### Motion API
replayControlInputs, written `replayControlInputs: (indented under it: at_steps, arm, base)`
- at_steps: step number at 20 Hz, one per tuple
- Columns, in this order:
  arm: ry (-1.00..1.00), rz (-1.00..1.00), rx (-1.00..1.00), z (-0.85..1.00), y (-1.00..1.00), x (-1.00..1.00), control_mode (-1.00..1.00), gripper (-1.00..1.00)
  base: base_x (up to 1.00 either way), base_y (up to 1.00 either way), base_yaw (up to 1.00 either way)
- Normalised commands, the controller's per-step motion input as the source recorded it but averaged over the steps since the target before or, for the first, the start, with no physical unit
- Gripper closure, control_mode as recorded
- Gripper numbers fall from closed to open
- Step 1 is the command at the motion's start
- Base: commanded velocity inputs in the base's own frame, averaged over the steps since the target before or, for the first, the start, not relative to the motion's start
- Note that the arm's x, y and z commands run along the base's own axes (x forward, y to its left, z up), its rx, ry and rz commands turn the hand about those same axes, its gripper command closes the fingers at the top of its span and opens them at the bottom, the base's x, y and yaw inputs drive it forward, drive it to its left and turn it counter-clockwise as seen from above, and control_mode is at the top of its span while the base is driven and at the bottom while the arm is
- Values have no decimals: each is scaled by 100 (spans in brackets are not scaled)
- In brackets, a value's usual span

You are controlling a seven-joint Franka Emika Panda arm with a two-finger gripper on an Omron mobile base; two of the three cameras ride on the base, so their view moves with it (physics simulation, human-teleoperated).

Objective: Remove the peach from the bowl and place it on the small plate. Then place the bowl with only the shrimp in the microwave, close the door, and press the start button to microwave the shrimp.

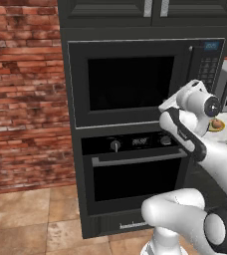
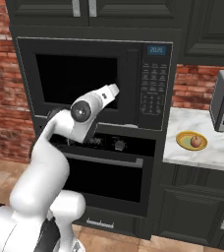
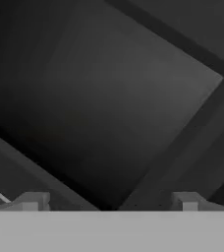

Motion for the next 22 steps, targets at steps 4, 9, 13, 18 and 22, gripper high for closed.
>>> replayControlInputs:
  at_steps: [4, 9, 13, 18, 22]
  arm:
    - [5, 0, 0, 0, -100, -99, -100, -100]
    - [19, 0, 0, -1, -100, -74, -100, -100]
    - [7, 14, 1, -22, -79, -6, -100, -100]
    - [-18, 22, 8, -2, -50, 10, -100, -100]
    - [-31, 25, 5, -16, -14, 12, -100, -100]
  base:
    - [0, 0, 0]
    - [0, 0, 0]
    - [0, 0, 0]
    - [0, 0, 0]
    - [0, 0, 0]
